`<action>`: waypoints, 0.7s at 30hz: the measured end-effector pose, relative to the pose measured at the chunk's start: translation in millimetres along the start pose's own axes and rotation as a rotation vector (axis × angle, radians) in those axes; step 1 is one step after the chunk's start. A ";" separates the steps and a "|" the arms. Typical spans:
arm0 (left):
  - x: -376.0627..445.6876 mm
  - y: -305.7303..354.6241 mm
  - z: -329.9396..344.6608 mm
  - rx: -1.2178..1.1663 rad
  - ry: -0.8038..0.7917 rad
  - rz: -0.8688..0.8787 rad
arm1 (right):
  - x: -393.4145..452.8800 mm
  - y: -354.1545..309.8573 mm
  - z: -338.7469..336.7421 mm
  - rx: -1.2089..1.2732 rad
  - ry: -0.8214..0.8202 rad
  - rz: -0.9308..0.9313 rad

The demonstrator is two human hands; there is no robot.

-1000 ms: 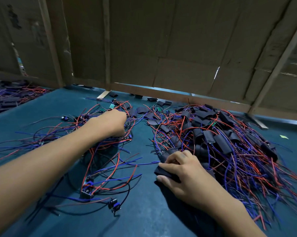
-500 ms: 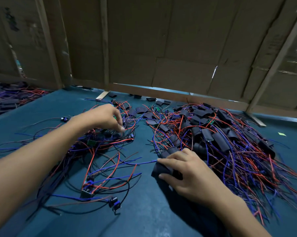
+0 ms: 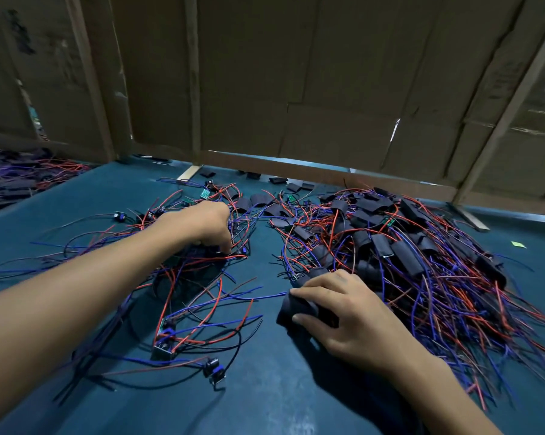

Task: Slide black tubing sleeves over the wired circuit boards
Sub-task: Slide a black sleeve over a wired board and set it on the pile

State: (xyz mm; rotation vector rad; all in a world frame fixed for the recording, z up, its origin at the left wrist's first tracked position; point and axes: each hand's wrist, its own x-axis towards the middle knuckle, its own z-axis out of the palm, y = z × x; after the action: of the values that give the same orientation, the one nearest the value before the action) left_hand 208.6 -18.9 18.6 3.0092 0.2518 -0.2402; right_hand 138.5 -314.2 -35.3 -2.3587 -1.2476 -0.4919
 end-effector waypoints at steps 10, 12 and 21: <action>-12.9 3.4 -0.5 0.321 0.016 0.154 | -1.9 0.8 2.0 0.066 0.066 0.017; -16.5 2.9 -12.3 0.243 0.011 0.148 | -1.4 1.2 1.6 0.094 0.110 0.037; -43.8 11.0 -56.5 -1.420 -0.006 0.383 | 1.7 2.5 1.8 0.160 0.424 0.093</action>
State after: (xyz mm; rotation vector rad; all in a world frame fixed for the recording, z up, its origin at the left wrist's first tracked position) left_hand 176.2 -29.4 82.5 1.5901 -0.1347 0.0049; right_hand 141.7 -313.4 -36.5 -2.0295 -0.9397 -0.7817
